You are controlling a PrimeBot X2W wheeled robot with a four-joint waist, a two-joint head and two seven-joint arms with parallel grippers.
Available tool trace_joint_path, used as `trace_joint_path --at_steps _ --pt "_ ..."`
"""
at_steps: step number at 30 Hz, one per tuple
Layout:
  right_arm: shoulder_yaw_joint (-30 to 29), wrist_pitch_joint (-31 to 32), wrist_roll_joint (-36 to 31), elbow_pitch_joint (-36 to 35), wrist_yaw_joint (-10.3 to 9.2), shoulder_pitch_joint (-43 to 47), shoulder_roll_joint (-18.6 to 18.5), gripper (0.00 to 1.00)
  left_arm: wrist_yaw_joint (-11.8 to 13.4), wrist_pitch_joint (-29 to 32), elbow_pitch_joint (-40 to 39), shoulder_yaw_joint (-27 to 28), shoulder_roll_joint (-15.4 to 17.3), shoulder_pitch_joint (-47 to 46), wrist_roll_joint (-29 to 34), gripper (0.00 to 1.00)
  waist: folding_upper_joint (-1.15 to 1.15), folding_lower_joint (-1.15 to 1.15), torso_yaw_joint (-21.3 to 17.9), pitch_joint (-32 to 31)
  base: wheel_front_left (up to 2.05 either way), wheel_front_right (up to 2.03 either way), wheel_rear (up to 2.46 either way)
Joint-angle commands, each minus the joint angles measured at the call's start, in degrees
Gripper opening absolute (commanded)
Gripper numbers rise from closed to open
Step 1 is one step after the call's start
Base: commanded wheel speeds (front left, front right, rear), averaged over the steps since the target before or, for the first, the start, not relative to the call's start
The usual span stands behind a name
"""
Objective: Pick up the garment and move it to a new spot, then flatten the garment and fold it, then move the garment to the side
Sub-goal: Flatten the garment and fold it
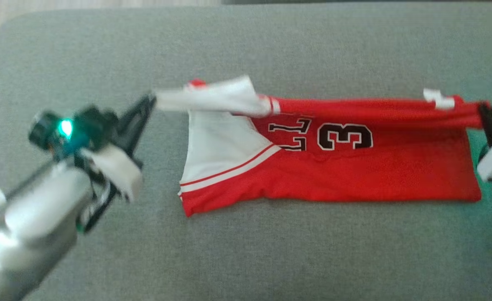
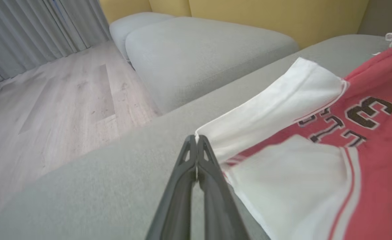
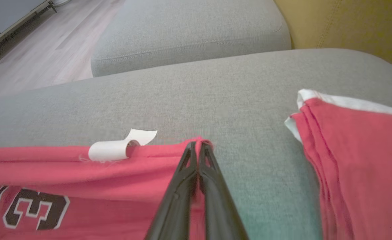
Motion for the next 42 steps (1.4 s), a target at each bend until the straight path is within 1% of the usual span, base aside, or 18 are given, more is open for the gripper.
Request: trace_joint_path --at_steps 1,4,7,11,12,13,14,15,16,17,18,20,25,30,34,36,40,42 --pt "-0.58 0.29 0.35 -2.33 -0.04 1.39 -1.86 0.0 1.36 -0.16 -2.15 1.87 3.6 -0.33 -0.42 0.0 0.0 0.01 0.68 -1.21 0.0 0.0 0.0" --pt "-1.85 0.88 0.18 -4.0 -0.04 4.93 -1.4 0.0 3.9 0.19 -6.53 0.91 5.04 4.02 -0.99 0.0 0.0 0.01 0.85 -1.78 0.0 0.0 0.0" --pt "-3.1 1.61 -0.43 -5.56 -0.04 8.02 -0.81 0.0 6.11 0.08 -10.1 0.27 5.69 7.68 -1.74 0.0 0.0 0.01 0.95 -1.99 0.0 0.0 0.0" --pt "-4.6 3.04 -1.51 -7.34 -0.04 10.7 0.32 0.0 7.8 0.0 -12.14 -0.76 5.51 10.71 -2.06 0.0 0.0 0.01 0.9 -1.6 0.0 0.0 0.0" --pt "-4.91 3.32 -1.89 -7.77 -0.04 11.03 0.6 0.03 8.11 0.02 -12.27 -1.04 5.28 11.06 -1.89 0.0 0.0 0.01 0.84 -1.41 0.0 0.0 0.0" --pt "-5.27 3.51 -2.32 -8.13 -0.04 11.28 0.86 0.13 8.4 -0.14 -12.27 -1.11 4.89 11.39 -1.94 0.0 0.0 0.01 0.79 -1.24 0.0 0.0 0.0" --pt "-5.65 3.74 -2.74 -8.38 -0.04 11.49 1.15 0.27 8.63 -0.31 -12.17 -1.13 4.44 11.69 -2.1 0.0 0.0 0.01 0.74 -1.11 0.0 0.0 0.0" --pt "-6.01 3.92 -3.16 -8.57 -0.04 11.64 1.44 0.59 8.86 -0.49 -11.98 -1.18 4.05 11.93 -2.13 0.0 0.0 0.01 0.68 -1.03 0.0 0.0 0.0" --pt "-6.58 3.97 -3.68 -8.66 -0.04 11.7 1.75 0.98 9.1 -0.67 -11.72 -1.18 3.65 12.17 -2.21 0.21 0.0 0.01 0.61 -1.02 0.0 0.0 0.0" --pt "-7.19 3.89 -4.18 -8.71 -0.04 11.74 2.17 1.0 9.39 -0.92 -11.41 -1.01 3.22 12.48 -2.52 0.71 0.0 0.01 0.54 -1.13 0.0 0.0 0.0" --pt "-7.7 3.69 -4.71 -8.78 -0.04 11.88 2.59 1.0 9.76 -1.28 -11.09 -0.81 2.83 12.8 -2.75 0.98 0.0 0.01 0.45 -1.45 0.0 0.0 0.0" --pt "-8.31 3.32 -5.2 -8.96 -0.04 12.12 2.99 1.0 10.2 -1.86 -10.88 -0.49 2.43 13.15 -2.9 1.0 0.0 0.01 0.36 -1.78 0.0 0.0 0.0" --pt "-12.05 0.52 -6.99 -11.87 -0.04 15.16 5.44 1.0 13.46 -4.51 -10.75 1.92 0.22 16.49 -3.99 1.0 0.0 0.01 0.15 -4.5 0.0 0.0 0.0" --pt "-15.3 -2.53 -8.3 -16.89 -0.04 19.7 10.5 1.0 17.99 -5.76 -12.29 6.3 -3.11 21.85 -2.91 1.0 0.0 0.01 0.05 -8.08 0.0 0.0 0.0" --pt "-16.66 -2.57 -10.23 -20.86 -0.04 24.45 15.25 1.0 21.65 -5.82 -16.24 13.16 -6.95 28.23 1.93 1.0 0.0 0.01 0.49 -11.02 0.0 0.0 0.0" --pt "-17.22 -2.09 -10.77 -21.73 -0.04 26.39 17.36 1.0 22.7 -5.83 -17.9 15.87 -8.63 31.7 4.75 1.0 0.0 0.01 0.88 -12.24 0.0 0.0 0.0" --pt "-18.56 -1.34 -10.71 -21.13 -0.04 28.4 20.36 1.0 24.69 -5.84 -20.25 18.58 -11.18 36.38 12.57 1.0 0.0 0.01 2.18 -13.56 0.0 0.0 0.0" --pt "-19.67 -1.19 -10.33 -19.87 -0.04 27.94 21.1 1.0 25.83 -5.84 -21.22 19.51 -12.64 38.05 16.25 1.0 0.0 0.01 3.08 -13.68 0.0 0.0 0.0"
